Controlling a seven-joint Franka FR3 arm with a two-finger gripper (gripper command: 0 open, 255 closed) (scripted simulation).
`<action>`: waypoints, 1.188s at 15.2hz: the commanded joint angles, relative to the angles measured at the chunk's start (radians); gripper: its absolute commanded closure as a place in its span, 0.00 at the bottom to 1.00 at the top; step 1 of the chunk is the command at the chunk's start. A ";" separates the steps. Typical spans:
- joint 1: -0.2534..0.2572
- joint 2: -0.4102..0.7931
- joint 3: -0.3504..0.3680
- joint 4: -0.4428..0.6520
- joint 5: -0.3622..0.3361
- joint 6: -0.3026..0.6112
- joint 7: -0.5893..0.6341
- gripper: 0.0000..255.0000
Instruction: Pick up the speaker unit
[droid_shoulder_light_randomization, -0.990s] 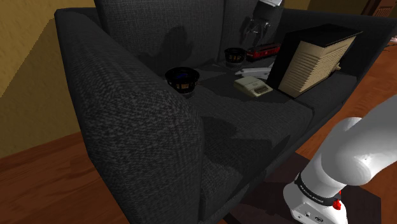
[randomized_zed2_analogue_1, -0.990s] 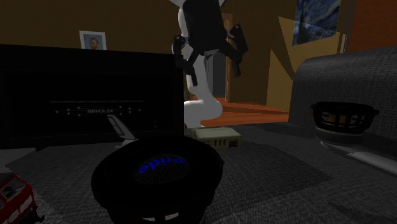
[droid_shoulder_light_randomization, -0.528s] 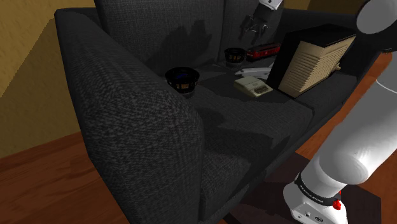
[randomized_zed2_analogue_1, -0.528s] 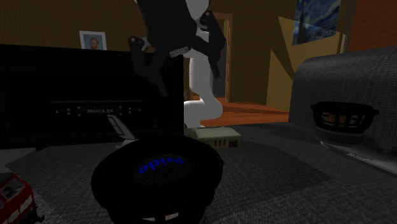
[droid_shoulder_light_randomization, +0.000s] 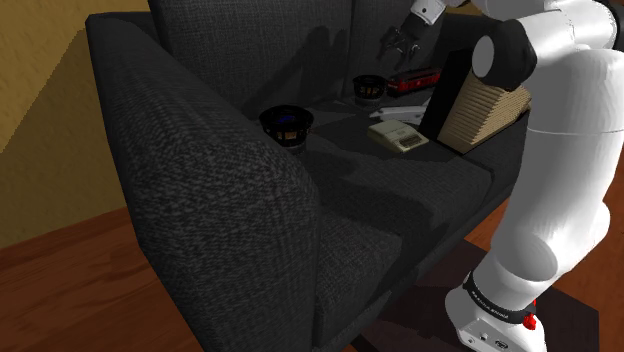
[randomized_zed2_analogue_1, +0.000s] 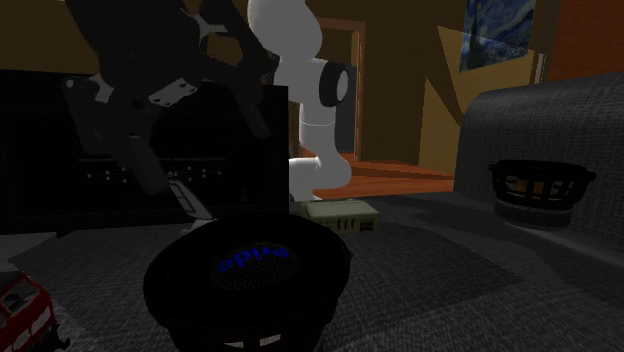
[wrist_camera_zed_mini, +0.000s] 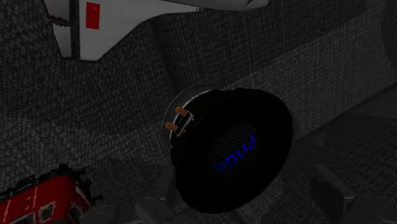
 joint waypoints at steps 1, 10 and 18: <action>-0.085 0.108 0.008 0.133 0.091 -0.059 0.006 0.00; -0.064 0.101 0.011 0.015 0.089 0.030 -0.047 0.00; -0.066 0.104 0.011 0.021 0.091 0.027 -0.046 1.00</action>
